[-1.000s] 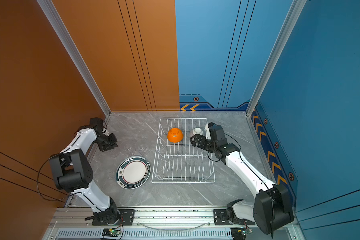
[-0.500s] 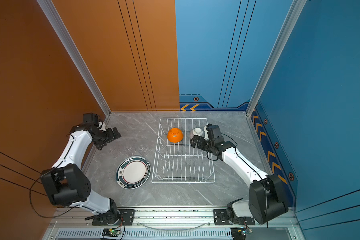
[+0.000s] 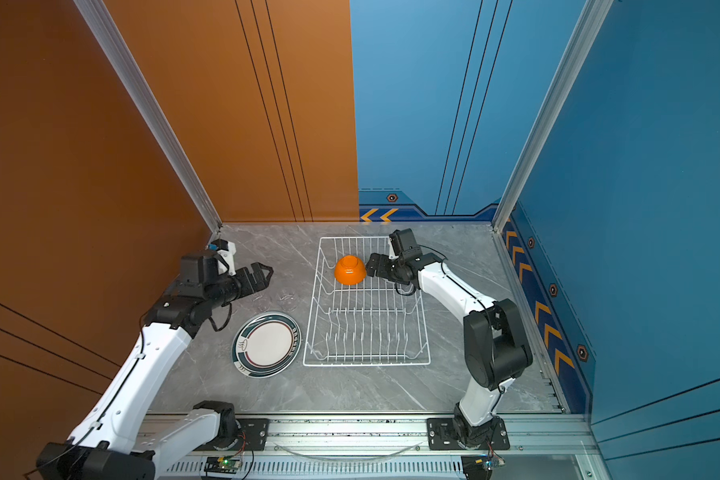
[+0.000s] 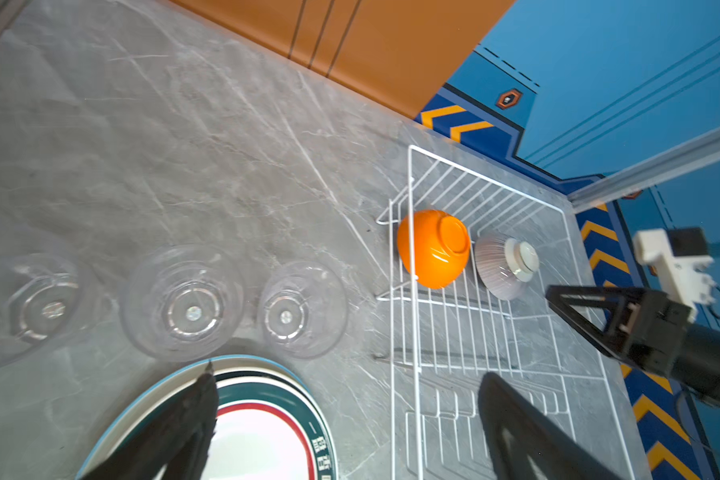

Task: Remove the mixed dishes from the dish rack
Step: 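Grasp the orange bowl rim with the right gripper while left moves toward rack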

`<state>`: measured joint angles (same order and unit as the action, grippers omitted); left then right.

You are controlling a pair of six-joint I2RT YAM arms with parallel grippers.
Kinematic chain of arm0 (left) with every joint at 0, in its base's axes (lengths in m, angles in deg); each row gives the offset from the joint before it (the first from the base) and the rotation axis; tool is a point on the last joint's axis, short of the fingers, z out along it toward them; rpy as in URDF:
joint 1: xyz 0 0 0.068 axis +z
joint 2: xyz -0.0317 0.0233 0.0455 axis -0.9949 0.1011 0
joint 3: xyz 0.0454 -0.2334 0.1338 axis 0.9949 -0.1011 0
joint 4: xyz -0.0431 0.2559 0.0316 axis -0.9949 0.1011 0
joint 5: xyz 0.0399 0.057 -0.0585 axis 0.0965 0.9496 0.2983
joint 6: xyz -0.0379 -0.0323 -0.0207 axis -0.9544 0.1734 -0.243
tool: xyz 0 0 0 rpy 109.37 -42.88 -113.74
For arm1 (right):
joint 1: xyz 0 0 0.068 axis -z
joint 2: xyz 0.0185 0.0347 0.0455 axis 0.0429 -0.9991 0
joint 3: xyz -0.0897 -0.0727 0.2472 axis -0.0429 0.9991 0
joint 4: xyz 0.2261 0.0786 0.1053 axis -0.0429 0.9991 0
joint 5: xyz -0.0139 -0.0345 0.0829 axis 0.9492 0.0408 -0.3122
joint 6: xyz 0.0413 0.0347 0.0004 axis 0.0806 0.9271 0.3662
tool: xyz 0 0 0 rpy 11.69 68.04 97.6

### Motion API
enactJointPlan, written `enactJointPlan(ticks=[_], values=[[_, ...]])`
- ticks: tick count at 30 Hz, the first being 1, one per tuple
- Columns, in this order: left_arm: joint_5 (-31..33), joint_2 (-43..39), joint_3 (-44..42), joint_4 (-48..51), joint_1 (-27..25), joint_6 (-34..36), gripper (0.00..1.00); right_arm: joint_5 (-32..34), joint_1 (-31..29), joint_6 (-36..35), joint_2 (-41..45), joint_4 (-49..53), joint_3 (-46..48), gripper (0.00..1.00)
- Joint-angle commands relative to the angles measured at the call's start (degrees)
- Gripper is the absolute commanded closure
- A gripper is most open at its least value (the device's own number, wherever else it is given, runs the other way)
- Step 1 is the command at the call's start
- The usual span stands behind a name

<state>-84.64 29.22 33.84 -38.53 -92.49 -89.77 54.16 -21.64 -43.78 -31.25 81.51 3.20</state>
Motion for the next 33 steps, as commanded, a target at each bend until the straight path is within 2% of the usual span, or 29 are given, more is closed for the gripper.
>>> enactJointPlan(ticks=[1,6,11,21,25,33], values=[[2.3,-0.3,-1.6,-5.6,-4.7,-2.4,0.02,2.9,-2.0,-0.5,-3.2,2.4,-4.1,0.08],[4.5,-0.3,-3.7,-9.1,-12.0,-2.8,0.02,3.9,-3.1,0.9,-9.1,3.3,-8.5,0.12],[5.3,0.2,-5.7,-12.1,-15.1,-3.4,0.02,5.3,-3.6,1.8,-13.2,3.8,-11.5,0.13],[4.7,1.3,-7.8,-15.7,-15.8,-3.0,0.02,5.3,-3.9,3.8,-17.8,3.8,-15.8,0.12],[4.6,1.6,-9.3,-19.1,-15.7,-3.3,0.02,5.1,-3.9,4.8,-20.4,2.7,-16.8,0.14],[3.2,3.1,-9.0,-19.5,-15.8,-3.6,0.02,2.2,-3.3,9.2,-22.6,-2.5,-16.4,0.21]])
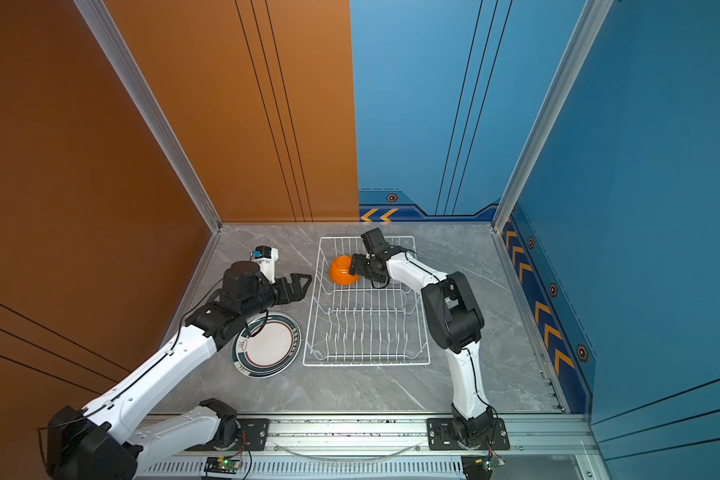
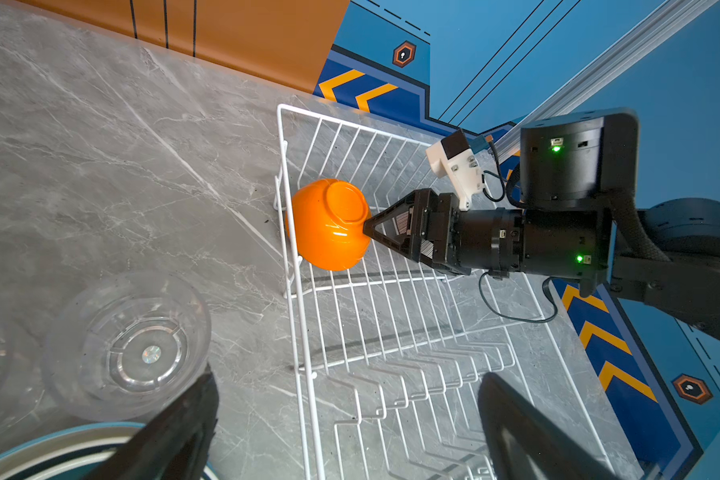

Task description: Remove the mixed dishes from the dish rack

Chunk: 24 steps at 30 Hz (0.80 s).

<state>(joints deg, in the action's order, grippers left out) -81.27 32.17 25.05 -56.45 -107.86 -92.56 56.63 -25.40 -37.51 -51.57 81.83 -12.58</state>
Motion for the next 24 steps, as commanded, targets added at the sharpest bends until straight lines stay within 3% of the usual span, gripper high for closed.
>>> enactJointPlan(ticks=[1,10,24], values=[[-0.1,0.1,-0.4,-1.6,-0.4,-0.8,0.02,-0.4,0.5,3.5,-2.1,-3.6,-0.2,0.22],[-0.4,0.1,-1.1,-3.6,-0.8,-2.4,0.02,-1.6,0.3,9.2,5.5,-15.8,8.8,0.19],[-1.0,2.0,-2.2,-5.7,-1.9,-3.6,0.02,-2.6,-0.8,12.7,2.9,-22.5,10.6,0.15]])
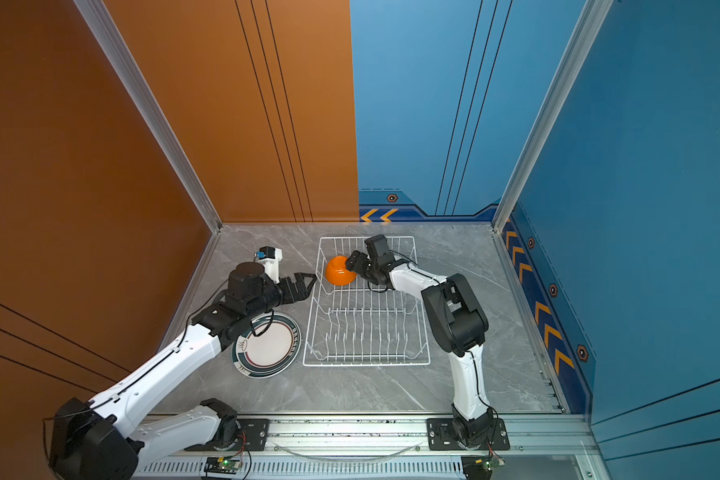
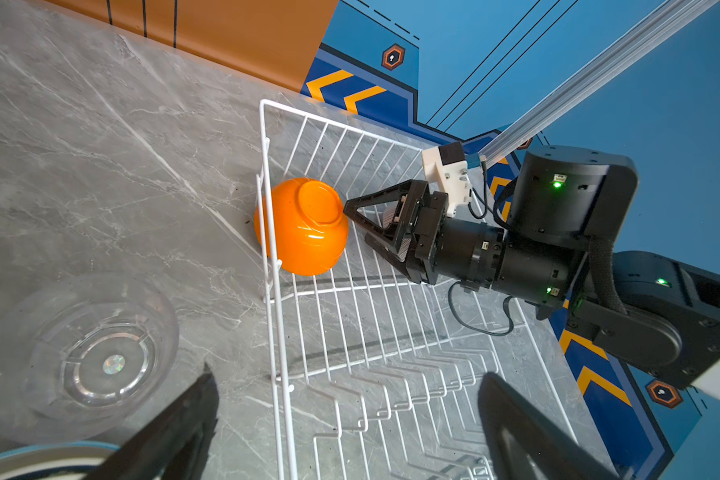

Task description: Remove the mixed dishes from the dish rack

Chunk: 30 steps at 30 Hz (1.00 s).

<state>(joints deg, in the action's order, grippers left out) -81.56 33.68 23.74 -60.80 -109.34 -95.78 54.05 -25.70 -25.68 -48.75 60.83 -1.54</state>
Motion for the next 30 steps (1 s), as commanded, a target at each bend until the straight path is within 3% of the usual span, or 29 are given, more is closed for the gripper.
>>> enactJointPlan(ticks=[1,21,30], values=[[-0.7,0.7,-0.8,-1.3,-0.5,-0.3,0.02,0.0,-0.4,0.6,-0.3,-0.5,-1.2,0.15],[-1.6,2.1,-0.7,-1.1,-0.4,0.1,0.02,1.9,-1.4,0.3,-7.3,4.8,-7.0,0.16],[-2.3,2.9,-0.6,-1.3,-0.3,-0.1,0.02,10.7,-1.5,-2.4,-5.7,14.8,-8.6,0.26]])
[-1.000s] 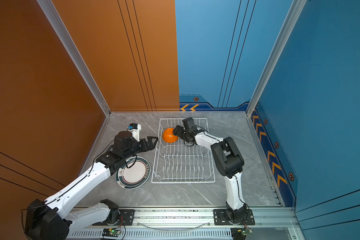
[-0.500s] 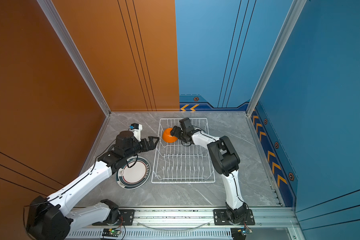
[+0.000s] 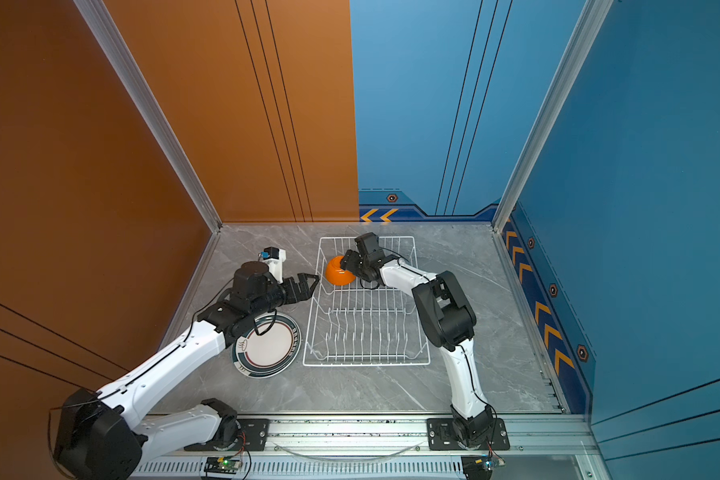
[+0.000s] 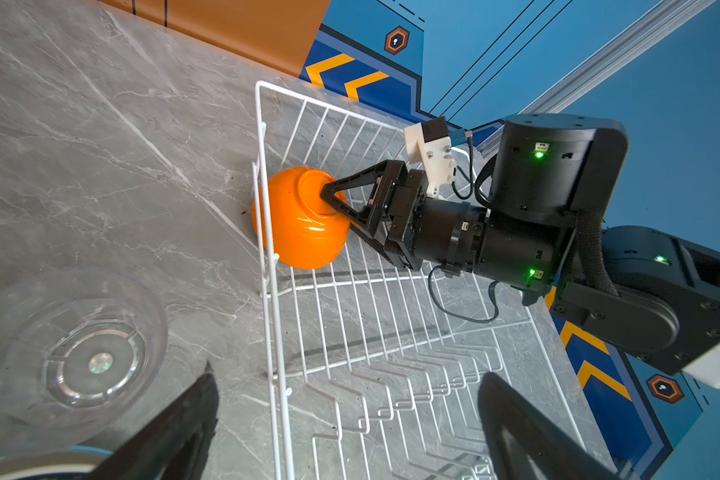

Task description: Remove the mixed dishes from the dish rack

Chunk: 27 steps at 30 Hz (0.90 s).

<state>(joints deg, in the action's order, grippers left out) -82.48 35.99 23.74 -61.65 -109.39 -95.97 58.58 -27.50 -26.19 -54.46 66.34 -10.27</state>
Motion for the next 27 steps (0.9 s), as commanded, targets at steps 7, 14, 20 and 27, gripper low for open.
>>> enactJointPlan(ticks=[7,14,20,27], values=[[-2.7,1.6,0.0,-1.0,-0.3,-0.8,0.02,4.8,0.9,-1.7,2.4,10.3,2.2,0.28],[-3.3,2.3,0.1,-1.7,-0.4,-1.6,0.02,5.6,1.4,-2.2,7.2,10.3,7.5,0.31],[-4.6,3.9,0.6,-2.1,-0.5,-1.9,0.02,2.1,2.6,-1.0,6.0,9.3,8.1,0.30],[-4.7,3.8,-0.1,-2.6,-0.6,-2.6,0.02,-1.8,3.8,1.5,2.8,5.9,9.2,0.32]])
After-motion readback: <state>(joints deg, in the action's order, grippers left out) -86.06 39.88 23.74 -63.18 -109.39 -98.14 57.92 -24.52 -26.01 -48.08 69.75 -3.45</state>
